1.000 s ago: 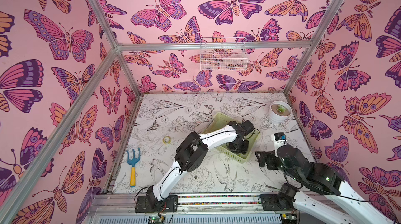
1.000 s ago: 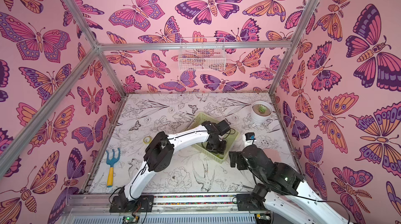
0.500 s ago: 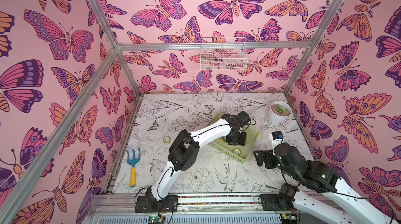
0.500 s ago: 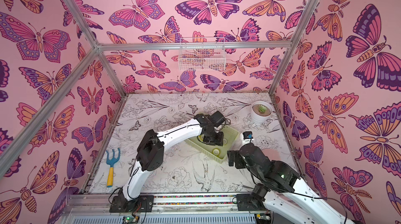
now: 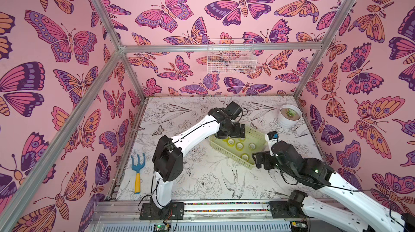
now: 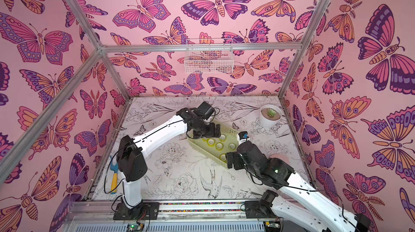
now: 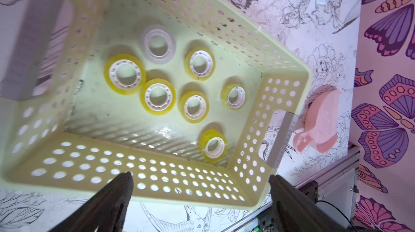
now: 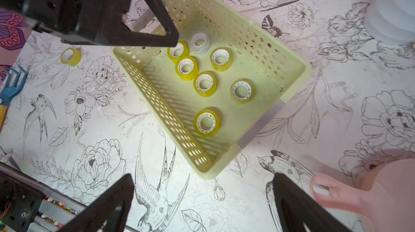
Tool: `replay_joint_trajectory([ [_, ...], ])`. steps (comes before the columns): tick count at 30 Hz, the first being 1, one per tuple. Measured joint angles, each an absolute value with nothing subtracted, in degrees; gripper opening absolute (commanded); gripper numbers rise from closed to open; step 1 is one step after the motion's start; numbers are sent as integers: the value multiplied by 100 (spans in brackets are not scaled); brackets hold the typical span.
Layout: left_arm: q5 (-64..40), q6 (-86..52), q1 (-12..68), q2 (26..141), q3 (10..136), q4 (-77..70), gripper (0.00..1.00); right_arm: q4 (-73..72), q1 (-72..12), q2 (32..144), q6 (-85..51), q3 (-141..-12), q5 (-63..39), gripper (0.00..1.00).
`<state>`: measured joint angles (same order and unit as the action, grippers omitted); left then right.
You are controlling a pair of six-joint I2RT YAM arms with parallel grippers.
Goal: Put the transparent tape into the storage box
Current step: Pick up the tape at the center of the board.
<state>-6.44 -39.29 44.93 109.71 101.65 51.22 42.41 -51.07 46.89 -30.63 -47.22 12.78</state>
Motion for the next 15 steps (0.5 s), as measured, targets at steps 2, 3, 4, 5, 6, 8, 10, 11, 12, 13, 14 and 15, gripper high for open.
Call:
replay_joint_trajectory([
  [2, -467, -3948, 4383, 10707, 9859, 5133, 100, 4071, -5107, 4967, -2980, -4777, 1160, 99],
  [3, -364, -3953, 4322, 10558, 9686, 5129, 100, 3975, -5107, 5107, -2943, -4818, 1094, 99],
  [4, -244, -3964, 4250, 10401, 9496, 5127, 100, 3863, -5107, 5245, -2899, -4862, 1020, 99],
  [5, -141, -3972, 4191, 10272, 9354, 5142, 100, 3765, -5107, 5371, -2858, -4906, 954, 99],
  [6, 3, -3992, 4117, 10106, 9164, 5140, 100, 3651, -5107, 5507, -2821, -4956, 878, 99],
  [8, 274, -4060, 3966, 9769, 8796, 5144, 100, 3452, -5107, 5774, -2749, -5068, 714, 99],
  [10, 460, -4130, 3760, 9391, 8399, 5144, 100, 3242, -5107, 6077, -2670, -5199, 532, 99],
  [11, 506, -4147, 3658, 9244, 8250, 5146, 100, 3144, -5107, 6219, -2648, -5256, 438, 99],
  [12, 574, -4182, 3503, 9056, 8047, 5146, 100, 3052, -5107, 6368, -2626, -5321, 346, 99],
  [13, 613, -4213, 3374, 8921, 7894, 5144, 100, 2971, -5107, 6499, -2602, -5376, 263, 99],
  [14, 655, -4244, 3210, 8768, 7701, 5144, 100, 2884, -5107, 6639, -2571, -5435, 178, 99],
  [15, 698, -4259, 3028, 8621, 7500, 5148, 100, 2812, -5107, 6764, -2550, -5492, 89, 99],
])
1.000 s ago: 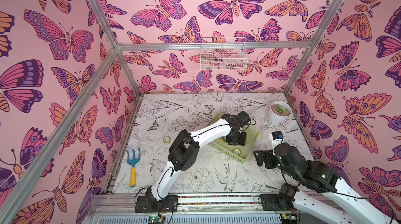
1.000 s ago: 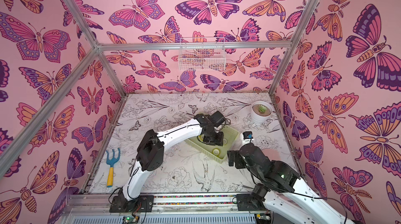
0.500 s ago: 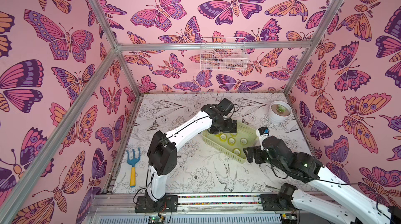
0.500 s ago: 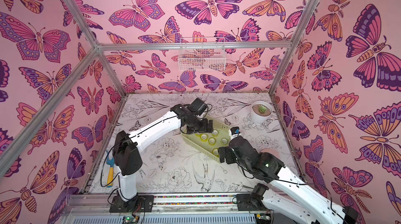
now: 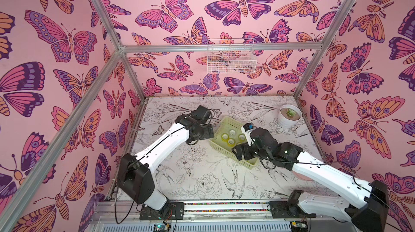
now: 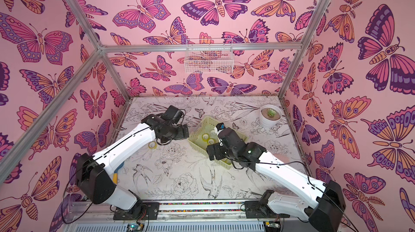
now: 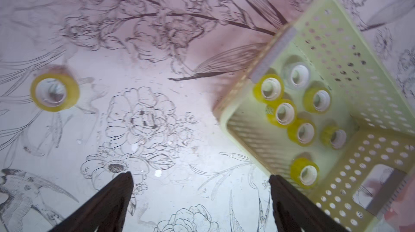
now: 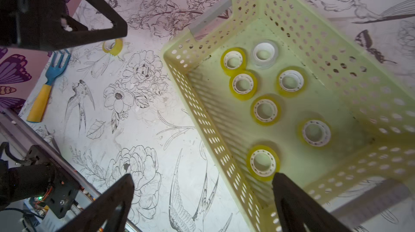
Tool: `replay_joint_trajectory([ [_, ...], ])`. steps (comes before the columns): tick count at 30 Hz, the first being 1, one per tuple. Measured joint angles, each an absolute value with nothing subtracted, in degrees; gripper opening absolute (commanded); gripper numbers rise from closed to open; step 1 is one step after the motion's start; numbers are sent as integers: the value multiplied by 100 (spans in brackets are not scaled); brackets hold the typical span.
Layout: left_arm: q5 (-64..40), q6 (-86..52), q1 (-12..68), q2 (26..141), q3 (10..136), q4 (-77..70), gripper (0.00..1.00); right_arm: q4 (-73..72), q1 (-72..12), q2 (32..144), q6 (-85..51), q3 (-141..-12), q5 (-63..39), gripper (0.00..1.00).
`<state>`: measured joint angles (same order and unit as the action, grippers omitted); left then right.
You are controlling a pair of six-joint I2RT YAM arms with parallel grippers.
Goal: Put the transparent tape into the storage box
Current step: Pick up the tape at the center of the board.
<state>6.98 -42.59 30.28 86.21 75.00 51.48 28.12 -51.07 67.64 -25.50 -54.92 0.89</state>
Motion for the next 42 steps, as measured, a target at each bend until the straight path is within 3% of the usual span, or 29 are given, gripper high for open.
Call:
replay_joint_trajectory([
  [10, 777, -4071, 1612, 8261, 6589, 5196, 97, 2283, -5155, 7655, -2502, -6069, -486, 99],
  [15, 880, -3865, 974, 8307, 6462, 5175, 76, 2123, -5321, 7948, -2502, -6235, -620, 99],
  [21, 827, -3627, 163, 8768, 6370, 4967, 60, 2058, -5387, 8206, -2499, -6407, -716, 99],
  [24, 718, -3505, -93, 9148, 6370, 4821, 45, 2060, -5387, 8239, -2464, -6484, -716, 99],
  [42, 123, -3234, -224, 10200, 6646, 4399, 45, 2073, -5387, 8401, -2349, -6600, -781, 99],
])
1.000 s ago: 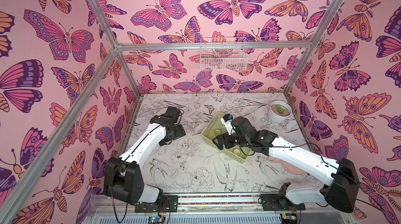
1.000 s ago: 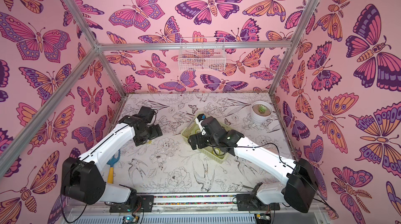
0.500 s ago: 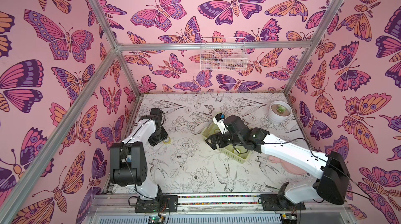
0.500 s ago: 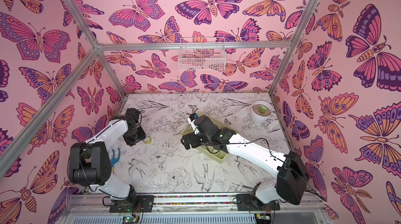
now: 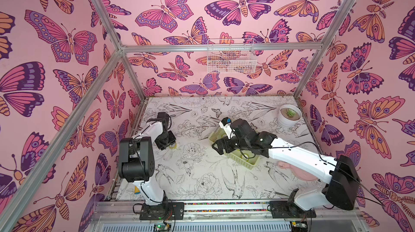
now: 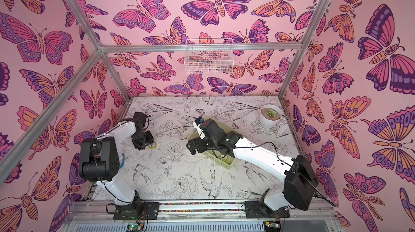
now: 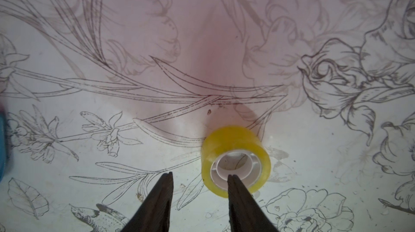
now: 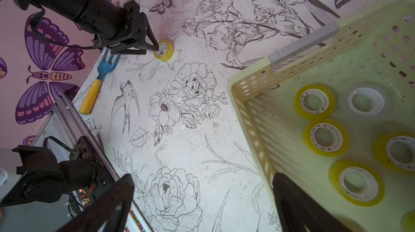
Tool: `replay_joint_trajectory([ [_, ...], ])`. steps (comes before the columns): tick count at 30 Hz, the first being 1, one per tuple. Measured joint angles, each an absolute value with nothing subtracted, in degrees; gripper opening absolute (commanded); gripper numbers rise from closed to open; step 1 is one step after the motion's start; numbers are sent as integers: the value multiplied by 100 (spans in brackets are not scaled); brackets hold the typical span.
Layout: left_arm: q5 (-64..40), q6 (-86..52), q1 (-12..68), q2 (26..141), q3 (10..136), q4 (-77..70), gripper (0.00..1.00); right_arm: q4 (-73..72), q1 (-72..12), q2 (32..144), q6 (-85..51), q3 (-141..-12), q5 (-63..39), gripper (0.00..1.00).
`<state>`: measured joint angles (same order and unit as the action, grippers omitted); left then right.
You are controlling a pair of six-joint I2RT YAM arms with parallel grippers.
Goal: Put the transparent tape into the storage box
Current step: Pick up the tape at the center of the board.
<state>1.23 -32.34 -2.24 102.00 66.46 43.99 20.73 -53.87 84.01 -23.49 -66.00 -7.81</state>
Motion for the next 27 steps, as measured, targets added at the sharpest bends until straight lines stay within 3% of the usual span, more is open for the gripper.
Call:
replay_joint_trajectory([
  [9, 62, -3192, -224, 10652, 6812, 4331, 27, 2080, -5389, 8442, -2329, -6606, -821, 99],
  [13, 60, -3175, -224, 10652, 6836, 4355, 8, 2075, -5387, 8436, -2331, -6604, -816, 99],
  [20, 64, -3190, -123, 10558, 6825, 4329, 7, 2075, -5389, 8340, -2362, -6589, -749, 99],
  [27, 69, -3192, 421, 9767, 6893, 4517, 7, 2104, -5389, 7937, -2469, -6318, -408, 99],
])
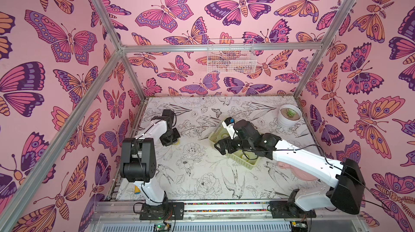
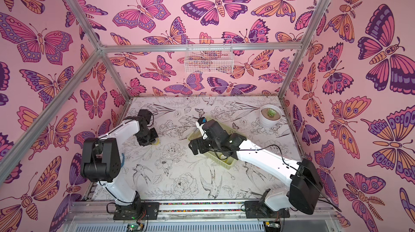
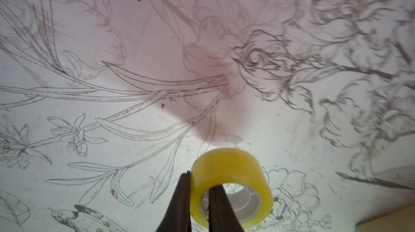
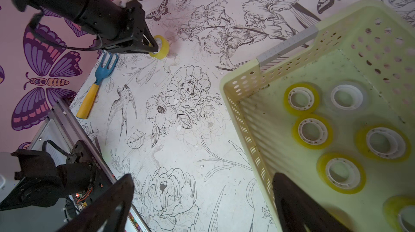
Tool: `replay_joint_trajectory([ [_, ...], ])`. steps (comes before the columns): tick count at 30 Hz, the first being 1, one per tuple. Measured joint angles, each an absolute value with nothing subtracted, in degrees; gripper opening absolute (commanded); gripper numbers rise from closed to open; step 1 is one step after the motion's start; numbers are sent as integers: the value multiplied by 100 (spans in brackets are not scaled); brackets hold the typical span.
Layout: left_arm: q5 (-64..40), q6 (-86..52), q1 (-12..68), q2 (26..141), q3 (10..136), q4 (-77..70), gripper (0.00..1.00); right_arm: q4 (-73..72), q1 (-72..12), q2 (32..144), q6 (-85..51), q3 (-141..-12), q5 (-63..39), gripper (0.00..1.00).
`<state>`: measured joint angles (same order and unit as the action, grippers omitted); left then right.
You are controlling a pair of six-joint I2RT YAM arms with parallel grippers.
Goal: Put the transparent tape into the storage box
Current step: Pick up the tape at the center of the board, then place the tape in the storage box.
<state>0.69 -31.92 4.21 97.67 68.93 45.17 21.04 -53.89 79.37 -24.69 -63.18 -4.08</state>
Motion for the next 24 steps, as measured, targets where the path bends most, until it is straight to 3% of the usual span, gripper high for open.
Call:
replay_joint_trajectory([
  [11, 91, -3277, 1859, 9531, 8591, 5037, 8, 2324, -5374, 6770, -2836, -5502, 624, 99],
  [24, -176, -3371, 3616, 11590, 11017, 5343, 10, 3055, -5334, 5441, -3124, -4993, 1601, 99],
])
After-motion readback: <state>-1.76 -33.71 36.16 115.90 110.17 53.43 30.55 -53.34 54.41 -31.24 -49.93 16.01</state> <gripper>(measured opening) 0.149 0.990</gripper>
